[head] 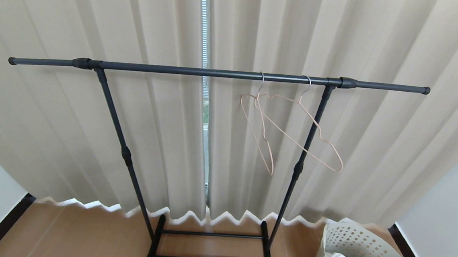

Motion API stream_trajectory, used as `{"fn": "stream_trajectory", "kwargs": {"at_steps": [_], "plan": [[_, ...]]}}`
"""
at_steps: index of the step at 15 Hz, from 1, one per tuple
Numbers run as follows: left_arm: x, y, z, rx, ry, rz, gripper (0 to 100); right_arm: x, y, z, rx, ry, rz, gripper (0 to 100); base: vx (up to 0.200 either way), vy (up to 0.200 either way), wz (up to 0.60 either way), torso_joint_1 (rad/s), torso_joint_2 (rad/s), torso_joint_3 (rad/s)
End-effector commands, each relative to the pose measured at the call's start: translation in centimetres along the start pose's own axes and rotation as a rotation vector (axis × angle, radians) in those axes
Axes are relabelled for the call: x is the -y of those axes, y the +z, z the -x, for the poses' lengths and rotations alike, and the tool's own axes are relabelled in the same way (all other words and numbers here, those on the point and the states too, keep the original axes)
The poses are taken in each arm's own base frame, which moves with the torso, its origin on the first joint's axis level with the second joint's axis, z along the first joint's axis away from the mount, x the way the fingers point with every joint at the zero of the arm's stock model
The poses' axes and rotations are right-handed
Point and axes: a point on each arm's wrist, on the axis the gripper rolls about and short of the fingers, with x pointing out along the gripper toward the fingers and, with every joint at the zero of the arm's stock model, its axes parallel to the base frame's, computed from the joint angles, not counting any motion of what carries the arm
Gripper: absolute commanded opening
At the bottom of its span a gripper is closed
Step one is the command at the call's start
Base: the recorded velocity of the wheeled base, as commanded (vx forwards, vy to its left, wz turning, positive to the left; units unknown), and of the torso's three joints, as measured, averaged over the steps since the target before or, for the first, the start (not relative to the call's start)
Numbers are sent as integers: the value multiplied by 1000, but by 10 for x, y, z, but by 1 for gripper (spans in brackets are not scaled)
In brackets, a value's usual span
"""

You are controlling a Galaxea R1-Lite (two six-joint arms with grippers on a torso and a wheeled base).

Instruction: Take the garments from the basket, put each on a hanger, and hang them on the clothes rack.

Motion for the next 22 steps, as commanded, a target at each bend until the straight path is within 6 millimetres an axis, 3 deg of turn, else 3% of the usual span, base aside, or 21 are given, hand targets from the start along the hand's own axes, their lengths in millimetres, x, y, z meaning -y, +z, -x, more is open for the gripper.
{"fn": "stream_trajectory", "kwargs": {"at_steps": [1,22], "plan": [[0,0,0,-2,0,0,100,0,0,0,-1,-1,3,100,0,0,0,0,0,0],[0,0,0,0,-6,-6,100,0,0,0,-2,1,8,100,0,0,0,0,0,0]]}}
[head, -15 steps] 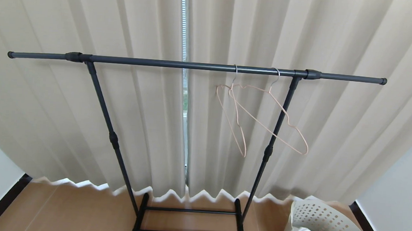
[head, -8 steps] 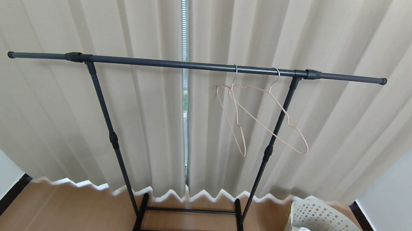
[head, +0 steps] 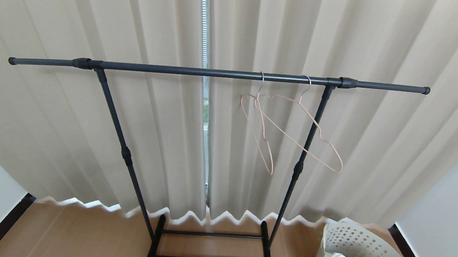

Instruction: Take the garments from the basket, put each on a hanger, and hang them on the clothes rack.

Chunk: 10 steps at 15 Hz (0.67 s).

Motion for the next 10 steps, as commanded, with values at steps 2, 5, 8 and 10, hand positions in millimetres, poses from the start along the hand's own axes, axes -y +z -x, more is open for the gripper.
{"fn": "stream_trajectory", "kwargs": {"at_steps": [2,5,8,10], "plan": [[0,0,0,0,-3,1,100,0,0,0,0,2,2,100,0,0,0,0,0,0],[0,0,0,0,-3,3,100,0,0,0,-2,4,1,100,0,0,0,-95,225,131],[0,0,0,0,-3,4,100,0,0,0,0,4,0,100,0,0,0,-142,341,191],[0,0,0,0,-3,4,100,0,0,0,0,4,0,100,0,0,0,-146,351,193]]}}
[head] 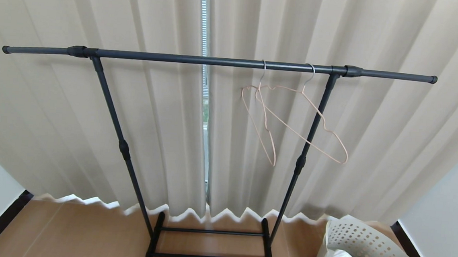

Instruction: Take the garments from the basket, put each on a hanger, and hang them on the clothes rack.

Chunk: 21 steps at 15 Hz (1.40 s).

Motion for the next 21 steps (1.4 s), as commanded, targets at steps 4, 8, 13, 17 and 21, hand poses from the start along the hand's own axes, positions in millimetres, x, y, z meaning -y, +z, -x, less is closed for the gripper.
{"fn": "stream_trajectory", "kwargs": {"at_steps": [4,8,13,17,21], "plan": [[0,0,0,-1,-1,-1,100,0,0,0,0,1,0,100,0,0,0,-157,354,206],[0,0,0,-1,-1,-1,100,0,0,0,-1,1,-2,100,0,0,0,-161,392,228],[0,0,0,-1,-1,-1,100,0,0,0,-1,-2,-2,100,0,0,0,-215,531,319],[0,0,0,-1,-1,-1,100,0,0,0,-1,0,-2,100,0,0,0,-204,541,343],[0,0,0,-1,-1,-1,100,0,0,0,-1,0,-2,100,0,0,0,-169,509,332]]}}
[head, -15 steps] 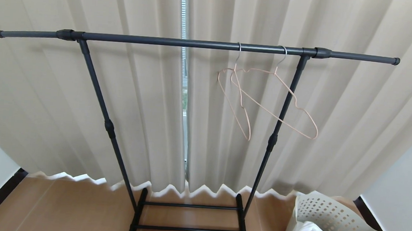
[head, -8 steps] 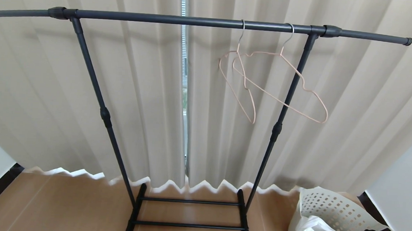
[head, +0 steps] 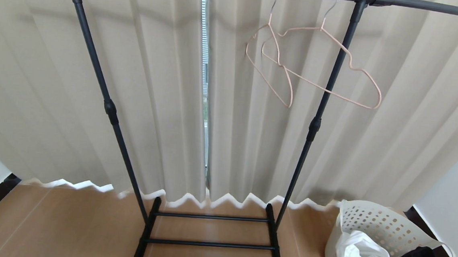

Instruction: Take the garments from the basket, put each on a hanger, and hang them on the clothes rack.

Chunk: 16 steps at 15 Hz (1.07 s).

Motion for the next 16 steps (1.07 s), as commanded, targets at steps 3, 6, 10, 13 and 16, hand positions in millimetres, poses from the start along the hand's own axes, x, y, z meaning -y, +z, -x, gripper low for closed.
{"fn": "stream_trajectory", "kwargs": {"at_steps": [3,6,10,13,16], "plan": [[0,0,0,0,0,0,100,0,0,0,-1,0,0,100,0,0,0,-116,387,261],[0,0,0,0,0,0,100,0,0,0,-1,1,0,100,0,0,-600,-30,80,62],[0,0,0,0,0,0,100,0,0,0,-1,1,0,100,0,0,-600,0,11,11],[0,0,0,0,0,0,100,0,0,0,-1,1,0,100,0,0,-600,-6,6,2],[0,0,0,0,2,2,100,0,0,0,-1,-2,-1,100,0,0,-600,7,4,4]]}}
